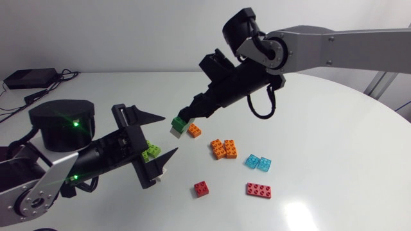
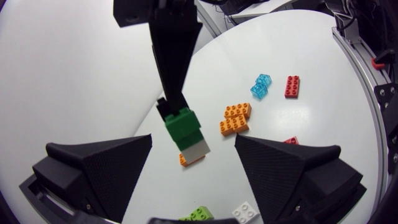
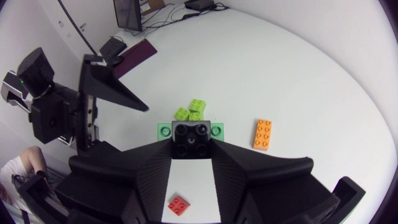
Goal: Separate the duplo bricks
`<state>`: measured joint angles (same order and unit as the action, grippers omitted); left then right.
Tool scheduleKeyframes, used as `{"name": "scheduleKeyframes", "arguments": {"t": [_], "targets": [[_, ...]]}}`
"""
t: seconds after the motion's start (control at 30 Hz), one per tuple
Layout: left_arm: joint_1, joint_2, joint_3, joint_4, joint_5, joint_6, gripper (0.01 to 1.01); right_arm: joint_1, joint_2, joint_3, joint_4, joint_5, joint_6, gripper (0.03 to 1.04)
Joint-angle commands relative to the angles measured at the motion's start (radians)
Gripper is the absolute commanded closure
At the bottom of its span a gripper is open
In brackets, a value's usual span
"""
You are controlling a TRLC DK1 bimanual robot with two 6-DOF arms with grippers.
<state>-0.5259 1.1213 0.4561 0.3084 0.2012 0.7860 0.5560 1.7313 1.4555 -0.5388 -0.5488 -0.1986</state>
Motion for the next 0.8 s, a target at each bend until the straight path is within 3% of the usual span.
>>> {"name": "scheduleKeyframes", "arguments": {"t": [0.0, 0.33, 0.77], "targets": [[-0.009, 0.060, 0.036, 0.040, -0.011, -0.064, 0.108, -0.008, -0.052, -0.020, 0.026, -0.014, 0.042, 0.89], [-0.022, 0.135, 0.104, 0.159, -0.100, -0.228, 0.152, -0.011, -0.090, -0.066, 0.071, -0.025, 0.067, 0.89], [-0.039, 0.170, 0.131, 0.204, -0.146, -0.312, 0.241, -0.016, -0.121, -0.116, 0.135, -0.026, 0.107, 0.89]]}}
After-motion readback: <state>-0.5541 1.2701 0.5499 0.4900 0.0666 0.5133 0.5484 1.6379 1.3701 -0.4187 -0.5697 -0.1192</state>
